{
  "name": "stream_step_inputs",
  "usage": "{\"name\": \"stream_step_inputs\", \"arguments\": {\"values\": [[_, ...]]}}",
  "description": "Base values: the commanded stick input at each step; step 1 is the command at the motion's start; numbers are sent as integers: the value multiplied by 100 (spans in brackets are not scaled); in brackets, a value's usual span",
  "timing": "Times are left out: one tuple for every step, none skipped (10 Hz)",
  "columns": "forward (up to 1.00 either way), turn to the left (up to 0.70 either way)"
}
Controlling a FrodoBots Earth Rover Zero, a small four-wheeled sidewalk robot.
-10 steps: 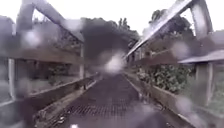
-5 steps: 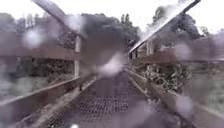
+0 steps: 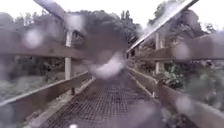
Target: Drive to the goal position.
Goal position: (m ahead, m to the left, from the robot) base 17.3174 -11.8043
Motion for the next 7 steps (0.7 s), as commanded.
{"name": "stream_step_inputs", "arguments": {"values": [[85, 0], [85, 0], [85, 0], [85, 0], [85, 0], [85, 0], [85, 0]]}}
